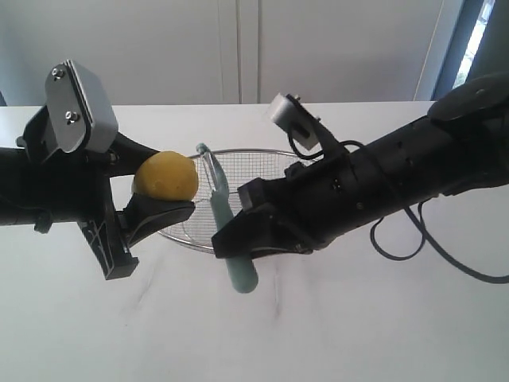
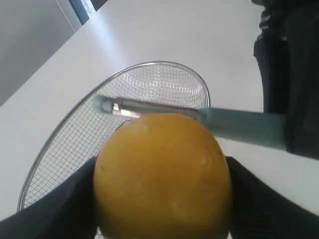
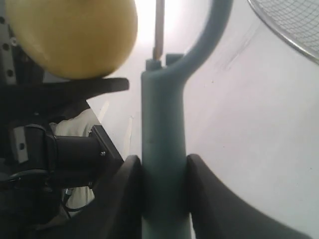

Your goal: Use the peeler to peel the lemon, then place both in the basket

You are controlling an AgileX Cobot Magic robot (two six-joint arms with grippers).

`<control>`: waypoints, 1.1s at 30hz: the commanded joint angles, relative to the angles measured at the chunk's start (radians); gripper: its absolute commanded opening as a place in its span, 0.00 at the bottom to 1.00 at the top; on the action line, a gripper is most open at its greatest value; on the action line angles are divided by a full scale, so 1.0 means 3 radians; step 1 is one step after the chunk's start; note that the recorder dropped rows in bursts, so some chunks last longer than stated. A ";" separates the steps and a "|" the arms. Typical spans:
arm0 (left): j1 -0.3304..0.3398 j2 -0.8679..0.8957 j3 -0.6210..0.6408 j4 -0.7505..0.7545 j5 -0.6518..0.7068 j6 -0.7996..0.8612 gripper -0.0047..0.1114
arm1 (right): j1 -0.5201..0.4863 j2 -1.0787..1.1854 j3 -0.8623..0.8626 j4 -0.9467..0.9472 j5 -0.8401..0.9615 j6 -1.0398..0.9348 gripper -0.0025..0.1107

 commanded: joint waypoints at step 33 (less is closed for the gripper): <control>-0.0020 -0.0018 -0.0029 -0.0119 0.0511 0.0530 0.04 | 0.0102 0.0114 0.0009 -0.0501 -0.0248 0.0443 0.02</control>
